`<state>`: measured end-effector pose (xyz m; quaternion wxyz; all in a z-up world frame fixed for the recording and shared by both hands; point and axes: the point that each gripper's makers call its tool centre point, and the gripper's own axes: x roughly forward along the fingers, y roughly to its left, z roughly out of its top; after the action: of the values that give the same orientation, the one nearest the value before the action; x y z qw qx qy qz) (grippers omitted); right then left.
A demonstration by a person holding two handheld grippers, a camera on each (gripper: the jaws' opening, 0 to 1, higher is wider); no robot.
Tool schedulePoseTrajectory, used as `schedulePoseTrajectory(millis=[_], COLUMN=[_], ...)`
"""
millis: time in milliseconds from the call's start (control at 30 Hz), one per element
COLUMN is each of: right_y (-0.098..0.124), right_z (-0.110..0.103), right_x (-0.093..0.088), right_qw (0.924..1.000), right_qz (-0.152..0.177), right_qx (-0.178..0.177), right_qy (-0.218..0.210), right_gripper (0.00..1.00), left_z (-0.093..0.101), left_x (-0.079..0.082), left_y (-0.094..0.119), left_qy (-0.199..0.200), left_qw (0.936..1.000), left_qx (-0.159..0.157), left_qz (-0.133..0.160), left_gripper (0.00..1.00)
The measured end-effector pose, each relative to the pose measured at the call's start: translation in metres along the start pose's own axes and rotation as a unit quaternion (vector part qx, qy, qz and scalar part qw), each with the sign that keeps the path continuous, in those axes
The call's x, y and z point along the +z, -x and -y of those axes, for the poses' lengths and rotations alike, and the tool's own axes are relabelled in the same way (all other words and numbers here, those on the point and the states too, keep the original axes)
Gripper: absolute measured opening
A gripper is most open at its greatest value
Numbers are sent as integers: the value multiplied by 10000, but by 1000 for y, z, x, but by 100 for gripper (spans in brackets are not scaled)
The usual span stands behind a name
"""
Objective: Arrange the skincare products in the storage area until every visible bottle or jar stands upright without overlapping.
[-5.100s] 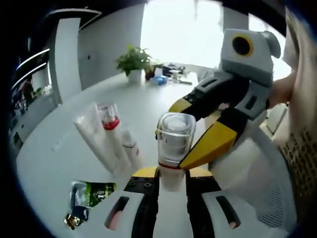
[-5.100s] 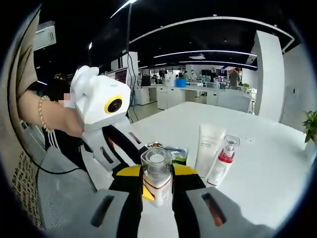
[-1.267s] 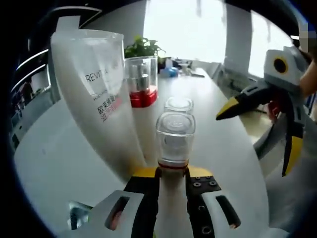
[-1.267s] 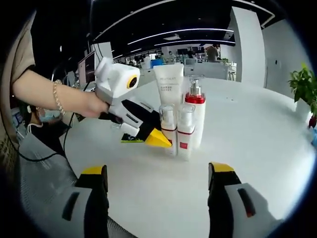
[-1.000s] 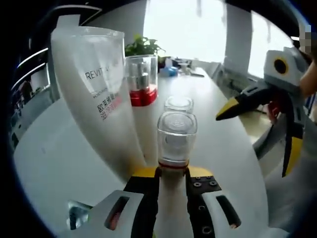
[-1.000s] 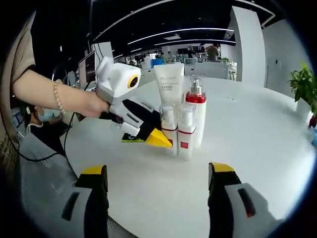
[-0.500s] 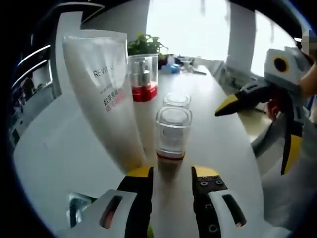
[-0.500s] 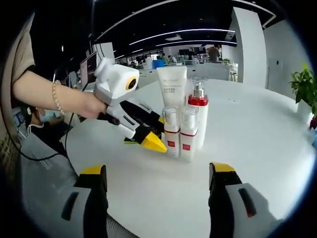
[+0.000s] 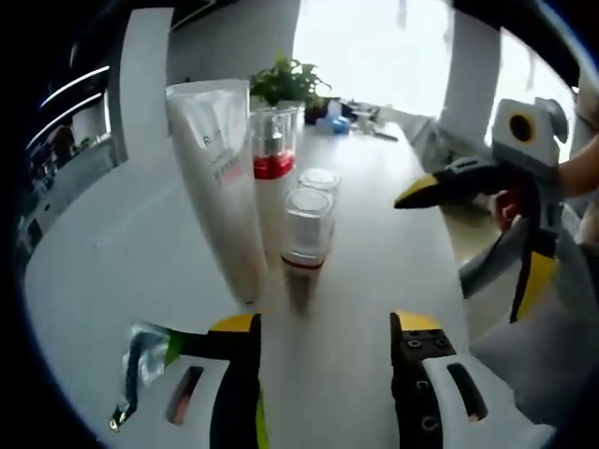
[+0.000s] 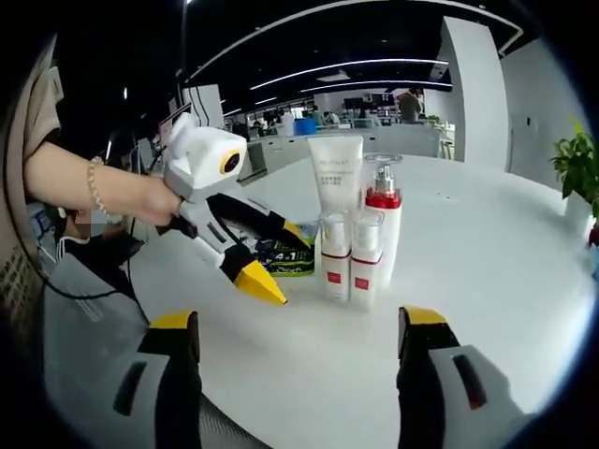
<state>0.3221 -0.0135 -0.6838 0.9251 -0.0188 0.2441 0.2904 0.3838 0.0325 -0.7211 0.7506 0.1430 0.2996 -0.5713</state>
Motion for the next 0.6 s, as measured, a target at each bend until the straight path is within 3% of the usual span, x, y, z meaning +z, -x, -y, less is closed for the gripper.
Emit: schedulePoseTrajectory(millis=[267, 600], right_y=[5, 15], right_z=[0, 0], right_x=[7, 12], right_qw=[9999, 9997], right_qz=[114, 209], right_qx=[24, 35], right_qy=[-13, -74], right_gripper=[90, 93], left_z=[9, 17], left_x=[-11, -25], left_y=[16, 44], left_qy=[415, 996], left_qw=[9990, 9938], left_qx=[155, 490], left_qz=[-73, 40], left_gripper=[72, 89])
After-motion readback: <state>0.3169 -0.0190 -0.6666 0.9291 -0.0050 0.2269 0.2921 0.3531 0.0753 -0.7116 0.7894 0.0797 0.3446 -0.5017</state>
